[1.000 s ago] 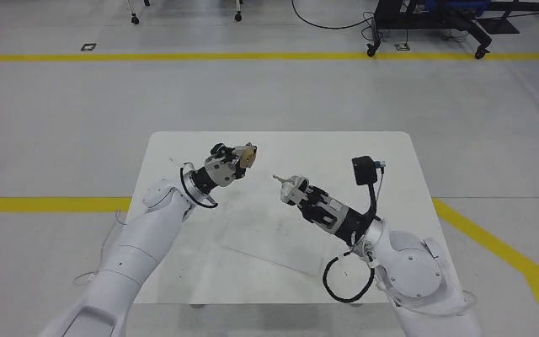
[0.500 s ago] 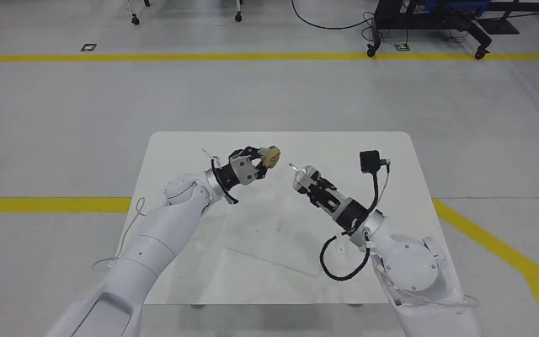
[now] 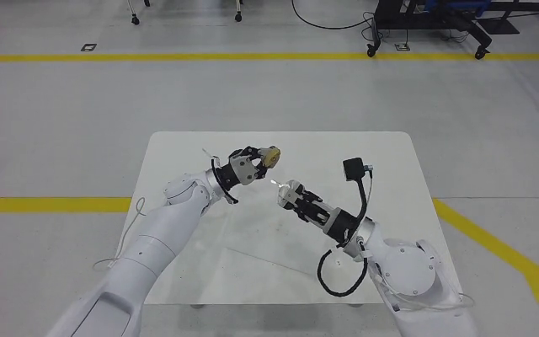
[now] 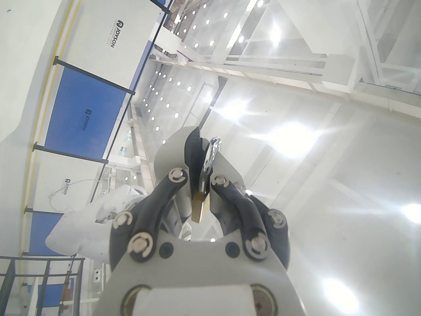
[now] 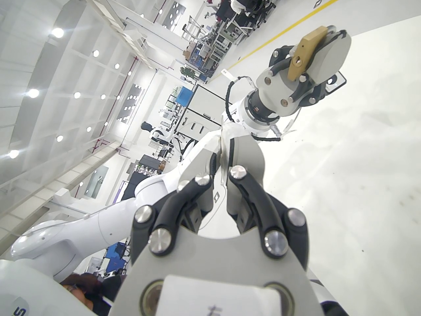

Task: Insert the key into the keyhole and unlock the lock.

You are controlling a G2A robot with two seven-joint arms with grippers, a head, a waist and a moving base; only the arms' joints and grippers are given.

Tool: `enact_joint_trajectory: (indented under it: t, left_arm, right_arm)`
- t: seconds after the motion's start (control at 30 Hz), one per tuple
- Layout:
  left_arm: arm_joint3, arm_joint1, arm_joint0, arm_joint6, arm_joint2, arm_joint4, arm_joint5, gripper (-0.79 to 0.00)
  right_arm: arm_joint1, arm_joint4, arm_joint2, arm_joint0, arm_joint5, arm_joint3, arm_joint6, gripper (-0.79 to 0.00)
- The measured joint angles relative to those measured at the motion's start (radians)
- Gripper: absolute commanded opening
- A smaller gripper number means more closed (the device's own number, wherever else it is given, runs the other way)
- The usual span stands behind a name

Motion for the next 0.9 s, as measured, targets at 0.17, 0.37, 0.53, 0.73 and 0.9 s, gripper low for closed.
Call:
enact_joint_trajectory:
  t: [0.17,0.37,0.53,0.73,0.9]
  left_arm:
    - [-0.037,0.001,0.023,0.034,-0.004,0.018,-0.005,-0.785]
    - [-0.088,0.007,0.053,0.099,-0.02,0.082,-0.013,-0.785]
    - [-0.108,0.007,0.064,0.139,-0.025,0.133,-0.015,-0.785]
    - [-0.128,0.004,0.076,0.171,-0.025,0.184,-0.015,-0.785]
    - [-0.138,0.001,0.084,0.188,-0.029,0.207,-0.007,-0.785]
  right_arm:
    - [-0.012,0.083,-0.018,0.012,0.171,0.008,-0.087,-0.785]
    - [-0.02,0.1,-0.05,0.032,0.349,-0.006,-0.15,-0.785]
    - [-0.022,0.072,-0.063,0.036,0.479,-0.043,-0.175,-0.785]
    - [-0.025,0.041,-0.086,0.054,0.571,-0.062,-0.193,-0.785]
    - [-0.034,0.046,-0.114,0.089,0.642,-0.027,-0.229,-0.785]
